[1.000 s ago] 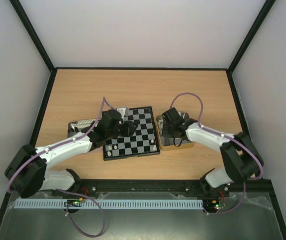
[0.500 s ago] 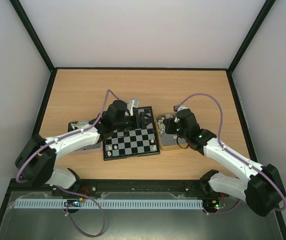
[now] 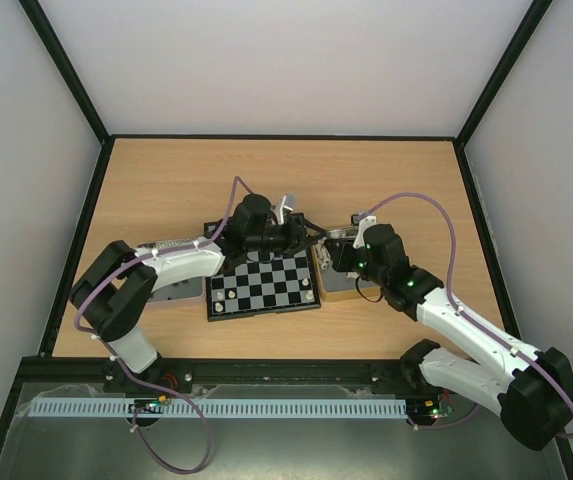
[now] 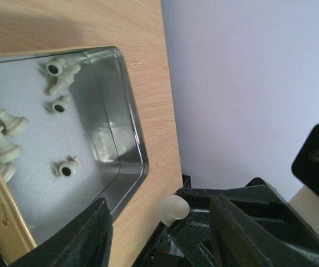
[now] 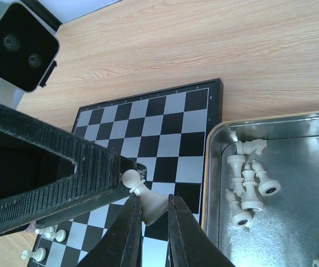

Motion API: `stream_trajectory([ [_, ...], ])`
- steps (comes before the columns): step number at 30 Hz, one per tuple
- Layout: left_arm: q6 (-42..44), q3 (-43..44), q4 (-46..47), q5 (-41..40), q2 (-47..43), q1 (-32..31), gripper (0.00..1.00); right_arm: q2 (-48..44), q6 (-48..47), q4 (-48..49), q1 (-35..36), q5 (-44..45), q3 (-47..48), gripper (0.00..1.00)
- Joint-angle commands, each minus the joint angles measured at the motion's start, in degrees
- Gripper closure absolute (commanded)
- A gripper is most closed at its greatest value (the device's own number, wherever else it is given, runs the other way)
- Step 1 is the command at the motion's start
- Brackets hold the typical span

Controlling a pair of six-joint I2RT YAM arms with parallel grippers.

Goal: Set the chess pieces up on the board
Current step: Place the chess piece on the chessboard.

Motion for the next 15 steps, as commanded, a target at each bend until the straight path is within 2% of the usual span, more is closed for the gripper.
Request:
stream_trajectory([
  [1,-3.6,0.7,6.1,2.3,1.4,-0.4,0.54,-1.2,-0.8,1.6,0.3,-0.4,-0.8,0.89],
  [7,-4.3,0.5,7.1,3.0,1.4,-0.8,0.69,-1.3,-0.5,1.8,0.3,-0.6,-1.0,0.89],
  [15,-5.1,0.0,7.6,2.6,0.9,-1.0,0.82,-1.4,0.2,2.9,0.3,-2.8,-1.0,0.9],
])
